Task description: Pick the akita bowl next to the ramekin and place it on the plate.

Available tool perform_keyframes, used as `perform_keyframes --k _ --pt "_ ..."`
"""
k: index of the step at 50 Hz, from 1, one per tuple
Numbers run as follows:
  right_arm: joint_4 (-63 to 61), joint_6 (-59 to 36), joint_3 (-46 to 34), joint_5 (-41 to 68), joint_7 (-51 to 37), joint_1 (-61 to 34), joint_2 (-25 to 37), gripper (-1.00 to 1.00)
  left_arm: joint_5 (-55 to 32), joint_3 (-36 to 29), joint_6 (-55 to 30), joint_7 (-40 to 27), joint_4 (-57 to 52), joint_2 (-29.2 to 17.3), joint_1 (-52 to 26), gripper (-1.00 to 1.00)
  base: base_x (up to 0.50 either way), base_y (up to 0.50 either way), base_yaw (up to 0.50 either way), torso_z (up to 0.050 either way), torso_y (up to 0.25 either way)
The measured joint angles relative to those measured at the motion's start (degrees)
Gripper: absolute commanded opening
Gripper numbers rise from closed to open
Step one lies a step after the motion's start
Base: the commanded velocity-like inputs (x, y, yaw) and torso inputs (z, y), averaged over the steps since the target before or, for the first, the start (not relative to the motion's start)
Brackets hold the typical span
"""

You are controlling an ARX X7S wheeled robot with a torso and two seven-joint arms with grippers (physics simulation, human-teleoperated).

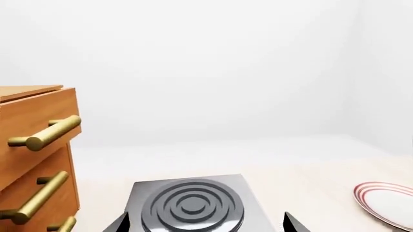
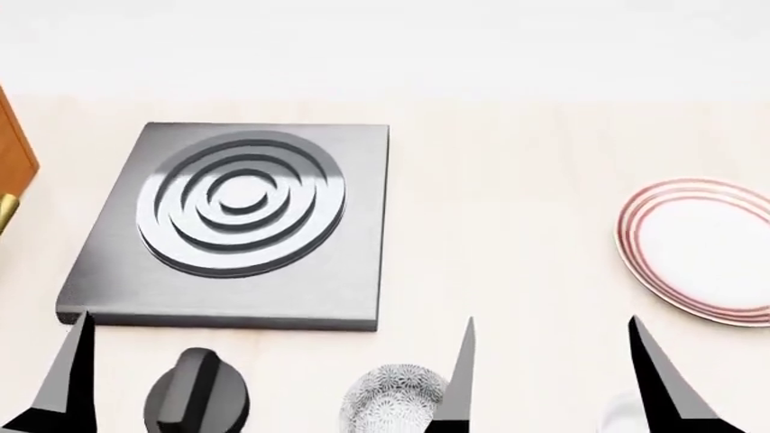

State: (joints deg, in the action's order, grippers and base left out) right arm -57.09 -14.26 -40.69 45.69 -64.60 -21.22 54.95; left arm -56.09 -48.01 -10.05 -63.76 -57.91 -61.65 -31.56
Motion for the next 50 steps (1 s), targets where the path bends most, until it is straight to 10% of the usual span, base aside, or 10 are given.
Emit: perform_keyframes --k 50 --pt "0.4 1.0 -1.0 -0.4 -0.2 0.0 0.4 1.0 -0.7 -1.1 0.6 -0.1 0.2 -0.2 -0.8 1.0 0.0 0.0 0.0 -0.001 -0.179"
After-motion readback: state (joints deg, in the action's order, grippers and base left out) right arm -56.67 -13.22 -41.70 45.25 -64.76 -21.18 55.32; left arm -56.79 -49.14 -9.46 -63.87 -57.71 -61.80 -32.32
